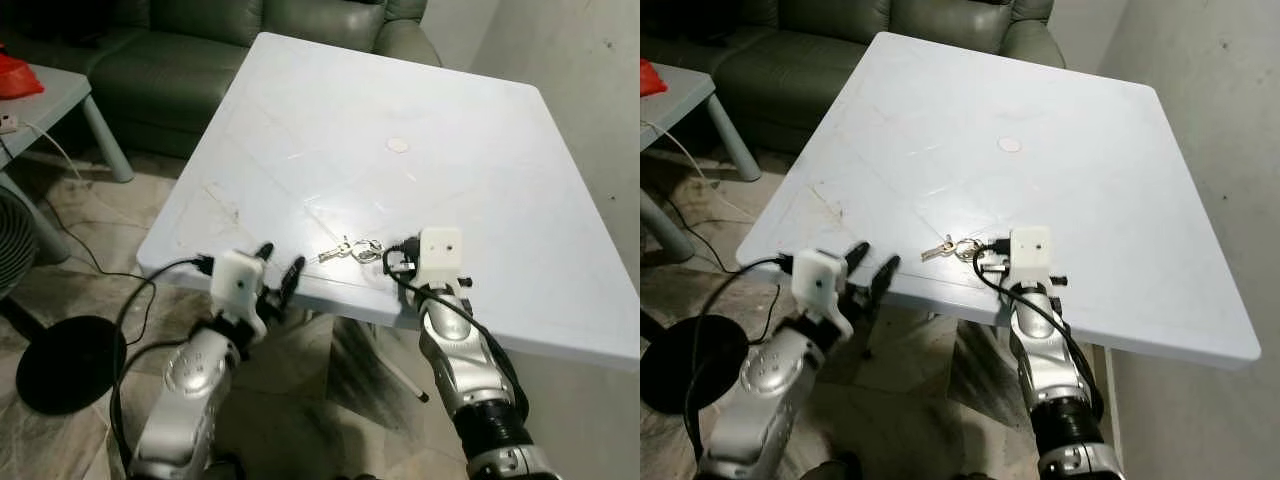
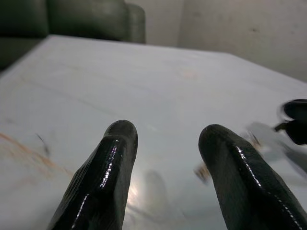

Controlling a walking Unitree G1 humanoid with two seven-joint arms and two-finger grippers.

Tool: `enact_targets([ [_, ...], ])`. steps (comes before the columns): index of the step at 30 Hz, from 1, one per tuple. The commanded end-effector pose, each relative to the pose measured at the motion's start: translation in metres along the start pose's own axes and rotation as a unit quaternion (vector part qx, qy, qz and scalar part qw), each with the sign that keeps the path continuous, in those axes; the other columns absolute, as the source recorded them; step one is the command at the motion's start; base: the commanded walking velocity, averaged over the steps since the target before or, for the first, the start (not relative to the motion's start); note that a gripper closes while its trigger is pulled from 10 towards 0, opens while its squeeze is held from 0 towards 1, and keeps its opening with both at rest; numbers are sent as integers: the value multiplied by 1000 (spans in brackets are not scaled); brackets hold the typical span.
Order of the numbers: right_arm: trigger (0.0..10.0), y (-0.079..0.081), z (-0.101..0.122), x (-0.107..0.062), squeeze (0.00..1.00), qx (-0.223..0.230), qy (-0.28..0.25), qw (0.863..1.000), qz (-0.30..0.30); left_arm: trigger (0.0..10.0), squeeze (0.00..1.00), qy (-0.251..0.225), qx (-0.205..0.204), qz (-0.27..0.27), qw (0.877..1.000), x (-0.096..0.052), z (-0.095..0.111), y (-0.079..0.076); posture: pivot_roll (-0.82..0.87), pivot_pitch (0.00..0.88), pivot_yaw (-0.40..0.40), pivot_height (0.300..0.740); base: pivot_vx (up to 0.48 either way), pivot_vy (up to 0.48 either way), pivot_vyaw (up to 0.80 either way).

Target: Hang keys on a hook

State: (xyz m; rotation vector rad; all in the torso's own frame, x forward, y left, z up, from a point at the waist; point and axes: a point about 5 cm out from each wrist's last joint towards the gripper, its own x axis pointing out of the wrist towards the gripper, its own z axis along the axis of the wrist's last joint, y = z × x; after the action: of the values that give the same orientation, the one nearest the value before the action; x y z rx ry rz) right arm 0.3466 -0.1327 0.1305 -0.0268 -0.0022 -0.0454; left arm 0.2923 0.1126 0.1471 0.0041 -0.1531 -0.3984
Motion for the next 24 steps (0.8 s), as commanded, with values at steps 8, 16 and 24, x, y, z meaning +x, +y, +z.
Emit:
enact_targets([
  [8, 0, -12, 49, 15, 0, 24, -81, 996, -26, 10000, 0, -42, -14, 50, 998, 43, 33, 30, -34, 59, -74, 740, 0, 0, 0],
  [16, 3725, -27, 74, 6, 0, 31, -147, 988, -42, 10000, 0, -90, -28, 88, 992, 52, 63, 60, -68, 18, -43, 740, 0, 0, 0],
  [24, 10000, -19, 61, -25, 0, 67, -194, 974, 93, 10000, 0, -71, -54, 92, 992, 38, 41, 64, -85, 3, -42, 740, 0, 0, 0],
])
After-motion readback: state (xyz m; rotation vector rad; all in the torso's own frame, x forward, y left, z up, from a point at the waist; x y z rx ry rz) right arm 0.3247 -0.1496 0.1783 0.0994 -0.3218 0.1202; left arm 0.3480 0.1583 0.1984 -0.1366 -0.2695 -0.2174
